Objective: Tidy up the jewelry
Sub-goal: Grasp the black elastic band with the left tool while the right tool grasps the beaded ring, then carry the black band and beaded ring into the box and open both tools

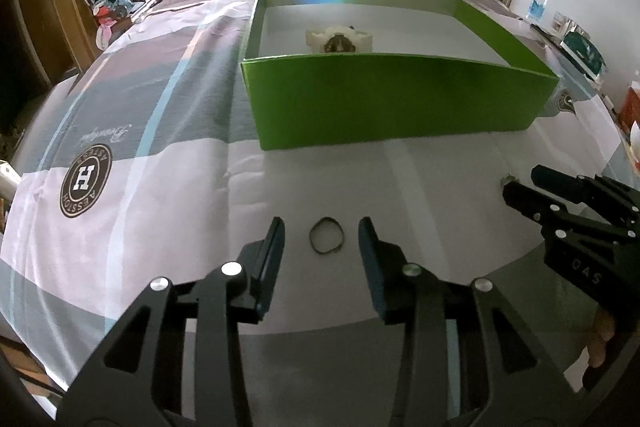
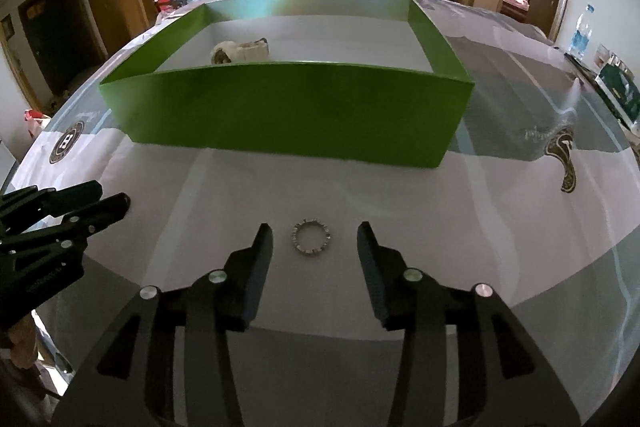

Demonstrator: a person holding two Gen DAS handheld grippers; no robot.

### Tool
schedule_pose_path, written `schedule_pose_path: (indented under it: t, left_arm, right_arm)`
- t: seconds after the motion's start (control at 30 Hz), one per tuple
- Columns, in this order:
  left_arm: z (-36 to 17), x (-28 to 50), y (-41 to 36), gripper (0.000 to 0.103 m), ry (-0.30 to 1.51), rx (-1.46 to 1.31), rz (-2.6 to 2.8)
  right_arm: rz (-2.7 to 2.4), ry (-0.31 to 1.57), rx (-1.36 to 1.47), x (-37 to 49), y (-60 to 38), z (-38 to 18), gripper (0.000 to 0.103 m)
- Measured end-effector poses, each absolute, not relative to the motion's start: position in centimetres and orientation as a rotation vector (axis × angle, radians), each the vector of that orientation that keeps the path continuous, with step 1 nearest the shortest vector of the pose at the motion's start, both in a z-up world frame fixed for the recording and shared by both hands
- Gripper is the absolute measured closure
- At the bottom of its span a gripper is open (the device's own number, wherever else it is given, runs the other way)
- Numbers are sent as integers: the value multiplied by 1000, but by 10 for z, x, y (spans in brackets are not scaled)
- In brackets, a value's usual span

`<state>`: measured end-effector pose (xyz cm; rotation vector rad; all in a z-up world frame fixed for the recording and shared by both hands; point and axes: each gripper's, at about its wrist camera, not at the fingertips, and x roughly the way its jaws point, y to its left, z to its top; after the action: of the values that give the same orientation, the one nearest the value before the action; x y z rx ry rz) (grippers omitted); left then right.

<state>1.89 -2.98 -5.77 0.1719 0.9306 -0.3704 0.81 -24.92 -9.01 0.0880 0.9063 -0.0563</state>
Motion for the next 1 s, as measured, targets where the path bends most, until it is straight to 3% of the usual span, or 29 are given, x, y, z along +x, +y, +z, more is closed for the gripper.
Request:
schedule_pose_path:
  t: [0.07,0.23,0.3,0.33,1.0]
  left_arm:
    - [-60,19,-33,65,939,182,-371]
    - [-64,16,-41,79,940,208,-379]
    - [-64,16,-42,84,937,209,-386]
    - [-64,16,-42,84,934,213,-384]
    - [-28,12,-44,85,839,184,-368]
  right_arm:
    - [-59,909,81,11,-248,-92,59]
    - [-58,910,68,14,-247,-96,62]
    - [-46,905,65,14,-246,-95,79]
    - [-38,904,62,15,-245,-95,82]
    - [-60,819,90,7,-252,-68,82]
